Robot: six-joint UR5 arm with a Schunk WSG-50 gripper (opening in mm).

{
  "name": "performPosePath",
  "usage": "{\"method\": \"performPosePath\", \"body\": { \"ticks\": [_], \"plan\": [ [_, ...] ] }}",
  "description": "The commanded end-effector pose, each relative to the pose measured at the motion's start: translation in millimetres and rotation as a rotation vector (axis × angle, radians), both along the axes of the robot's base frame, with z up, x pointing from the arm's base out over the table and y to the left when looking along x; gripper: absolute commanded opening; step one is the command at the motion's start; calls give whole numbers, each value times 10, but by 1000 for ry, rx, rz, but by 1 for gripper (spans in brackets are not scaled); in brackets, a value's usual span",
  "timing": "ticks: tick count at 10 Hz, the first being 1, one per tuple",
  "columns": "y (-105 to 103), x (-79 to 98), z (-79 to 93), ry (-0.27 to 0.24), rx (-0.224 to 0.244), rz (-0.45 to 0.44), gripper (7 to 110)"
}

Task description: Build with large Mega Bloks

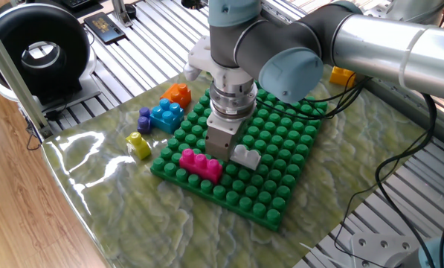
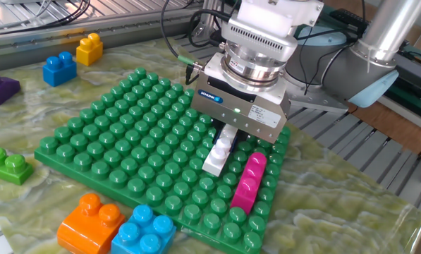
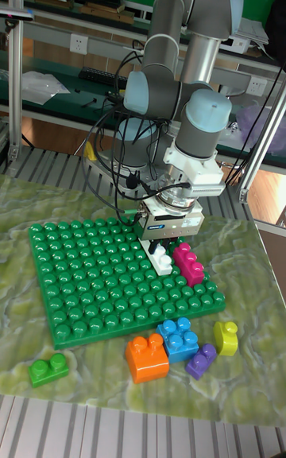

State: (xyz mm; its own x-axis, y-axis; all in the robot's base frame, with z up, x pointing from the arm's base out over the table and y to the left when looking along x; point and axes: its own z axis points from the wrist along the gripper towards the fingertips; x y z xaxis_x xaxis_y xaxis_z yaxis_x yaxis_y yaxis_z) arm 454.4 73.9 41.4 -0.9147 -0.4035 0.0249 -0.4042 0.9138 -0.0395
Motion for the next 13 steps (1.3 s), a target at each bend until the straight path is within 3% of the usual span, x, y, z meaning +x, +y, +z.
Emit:
{"method": "performPosePath", "body": {
  "ticks": [1, 13],
  "plan": [
    [29, 7, 8, 0, 16, -7, 7],
    [43, -12, -49, 22, 26, -28, 7]
  ]
}}
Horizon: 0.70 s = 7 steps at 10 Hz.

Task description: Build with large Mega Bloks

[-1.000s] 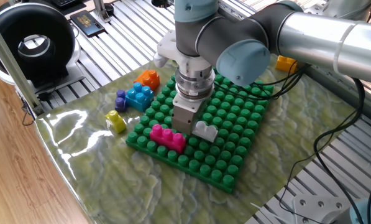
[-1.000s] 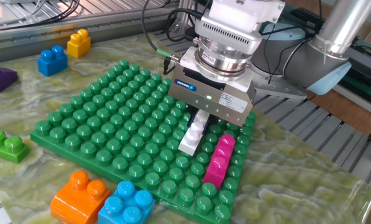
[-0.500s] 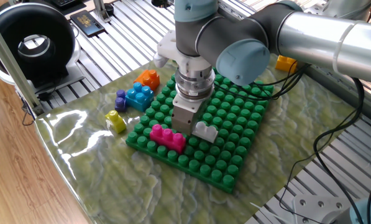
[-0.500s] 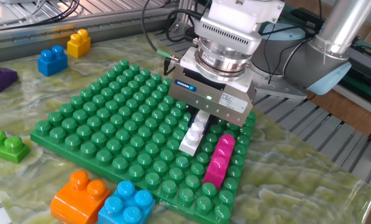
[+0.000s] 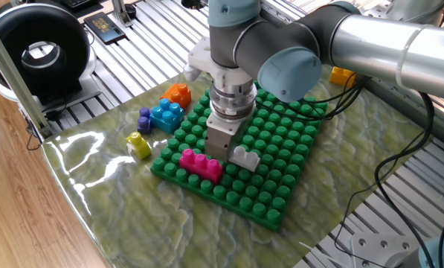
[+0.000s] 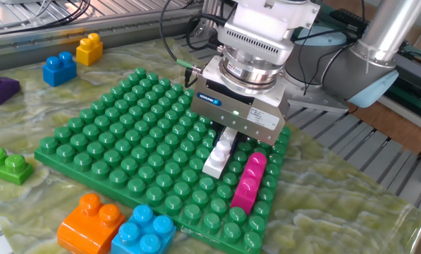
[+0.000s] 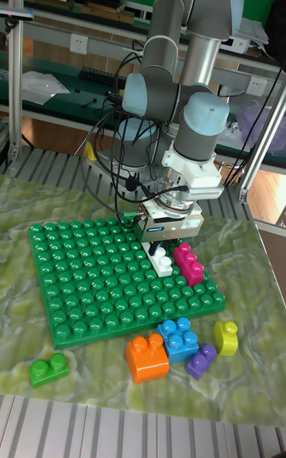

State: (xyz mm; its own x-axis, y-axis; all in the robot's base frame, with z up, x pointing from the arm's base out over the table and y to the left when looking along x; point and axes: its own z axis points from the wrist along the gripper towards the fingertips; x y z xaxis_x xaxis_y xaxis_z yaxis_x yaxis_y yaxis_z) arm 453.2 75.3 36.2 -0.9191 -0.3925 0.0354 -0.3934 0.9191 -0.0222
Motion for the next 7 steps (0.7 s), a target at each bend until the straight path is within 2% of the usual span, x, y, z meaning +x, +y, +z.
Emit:
{"method": "performPosePath", "body": {
  "ticks": [1, 7],
  "plan": [
    [45, -1, 6, 8, 19, -22, 7],
    [70, 12, -4, 17, 35, -33, 7]
  ]
}}
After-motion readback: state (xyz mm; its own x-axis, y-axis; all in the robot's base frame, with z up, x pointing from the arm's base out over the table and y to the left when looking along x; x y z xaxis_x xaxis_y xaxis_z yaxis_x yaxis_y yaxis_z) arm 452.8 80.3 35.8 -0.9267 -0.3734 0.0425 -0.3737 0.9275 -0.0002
